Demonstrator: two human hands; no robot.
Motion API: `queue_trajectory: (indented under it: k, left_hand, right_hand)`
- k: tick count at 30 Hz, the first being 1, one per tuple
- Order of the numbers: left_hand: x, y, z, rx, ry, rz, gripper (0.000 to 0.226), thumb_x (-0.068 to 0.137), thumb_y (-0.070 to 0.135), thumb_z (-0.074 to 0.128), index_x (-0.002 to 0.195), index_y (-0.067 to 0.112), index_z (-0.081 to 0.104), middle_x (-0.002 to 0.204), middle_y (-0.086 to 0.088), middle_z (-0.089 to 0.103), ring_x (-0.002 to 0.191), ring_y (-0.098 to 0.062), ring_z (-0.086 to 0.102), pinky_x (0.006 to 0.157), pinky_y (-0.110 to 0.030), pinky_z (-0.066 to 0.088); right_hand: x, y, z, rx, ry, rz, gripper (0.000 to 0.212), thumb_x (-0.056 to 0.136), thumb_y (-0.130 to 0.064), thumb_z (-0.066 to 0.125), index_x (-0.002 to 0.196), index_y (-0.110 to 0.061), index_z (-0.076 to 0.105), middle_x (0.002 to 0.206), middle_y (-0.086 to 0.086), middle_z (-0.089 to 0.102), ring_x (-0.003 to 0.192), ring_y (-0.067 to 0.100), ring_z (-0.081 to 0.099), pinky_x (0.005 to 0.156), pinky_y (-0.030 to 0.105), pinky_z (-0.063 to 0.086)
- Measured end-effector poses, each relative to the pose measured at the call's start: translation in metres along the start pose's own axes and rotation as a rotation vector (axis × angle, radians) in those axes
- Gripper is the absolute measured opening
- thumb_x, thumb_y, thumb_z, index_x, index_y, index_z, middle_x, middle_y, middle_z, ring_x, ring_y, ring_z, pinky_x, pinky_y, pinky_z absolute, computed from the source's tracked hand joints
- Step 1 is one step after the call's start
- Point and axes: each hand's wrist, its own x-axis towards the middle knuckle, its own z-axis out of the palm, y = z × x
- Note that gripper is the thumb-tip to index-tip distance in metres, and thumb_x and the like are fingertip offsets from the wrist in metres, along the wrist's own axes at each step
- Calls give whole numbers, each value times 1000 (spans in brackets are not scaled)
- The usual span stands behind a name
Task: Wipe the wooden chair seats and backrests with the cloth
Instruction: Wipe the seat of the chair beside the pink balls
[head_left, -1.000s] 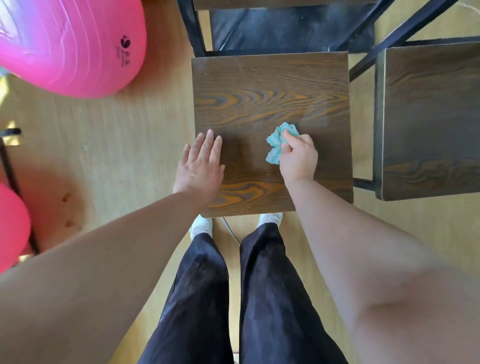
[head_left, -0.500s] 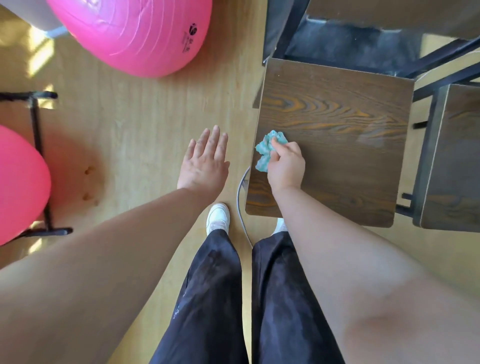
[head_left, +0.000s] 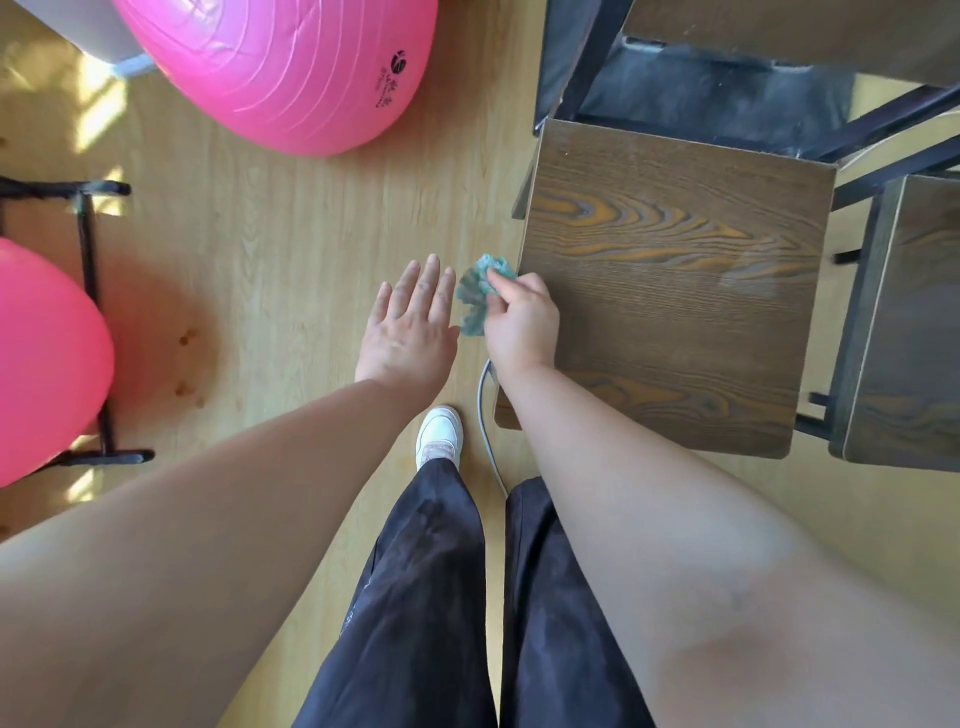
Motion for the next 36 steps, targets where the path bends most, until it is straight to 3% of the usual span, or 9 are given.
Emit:
queue_trajectory:
  k: [6, 9, 12, 20, 24, 31, 36]
  left_hand:
    - [16, 39, -11, 29, -2, 49, 63, 106, 36, 25, 158, 17, -5, 166, -2, -8, 153, -20, -10, 124, -42, 1]
    - [30, 75, -16, 15, 2, 80, 62, 106, 35, 25, 158, 17, -4, 167, -1, -7, 153, -20, -9, 124, -42, 1]
    - [44, 113, -21, 13, 8, 114, 62, 105, 34, 28, 158, 18, -2, 167, 0, -7, 153, -19, -8, 124, -41, 1]
    - [84, 206, -26, 59, 36, 193, 60, 106, 33, 24, 158, 17, -1, 167, -1, -7, 153, -20, -9, 124, -42, 1]
    - [102, 242, -26, 80, 26, 209, 62, 105, 34, 28, 158, 16, 1, 167, -2, -3, 153, -21, -5, 124, -42, 3]
    - [118, 265, -18, 136, -8, 196, 62, 105, 35, 26, 158, 16, -2, 167, -1, -5, 153, -20, -6, 124, -42, 4]
    - [117, 255, -15, 144, -54, 152, 62, 106, 34, 24, 157, 17, -6, 166, -1, -9, 153, -20, -9, 124, -42, 1]
  right_hand:
    - [20, 25, -57, 60, 110, 26, 32, 92, -7, 59, 122, -13, 68, 111, 6, 60, 102, 21, 61, 96, 28, 47]
    - [35, 53, -97, 63, 150, 91, 32, 94, -9, 59, 125, -15, 67, 111, 1, 58, 102, 16, 60, 95, 20, 45]
    - [49, 88, -140, 72, 191, 173, 33, 95, -10, 58, 126, -16, 66, 113, -1, 56, 104, 15, 59, 98, 24, 47]
    - [73, 168, -228, 34, 275, 318, 34, 97, -15, 58, 131, -19, 62, 122, -4, 55, 115, 13, 57, 91, 26, 55]
    - [89, 194, -247, 74, 260, 334, 33, 98, -12, 54, 129, -19, 64, 116, -4, 55, 107, 12, 58, 85, 15, 50]
    - [104, 215, -244, 38, 182, 309, 36, 98, -11, 52, 131, -21, 62, 119, -3, 55, 107, 15, 57, 92, 23, 48]
    - [104, 212, -237, 74, 209, 311, 37, 98, -9, 51, 130, -21, 63, 117, -3, 55, 106, 14, 56, 89, 19, 45]
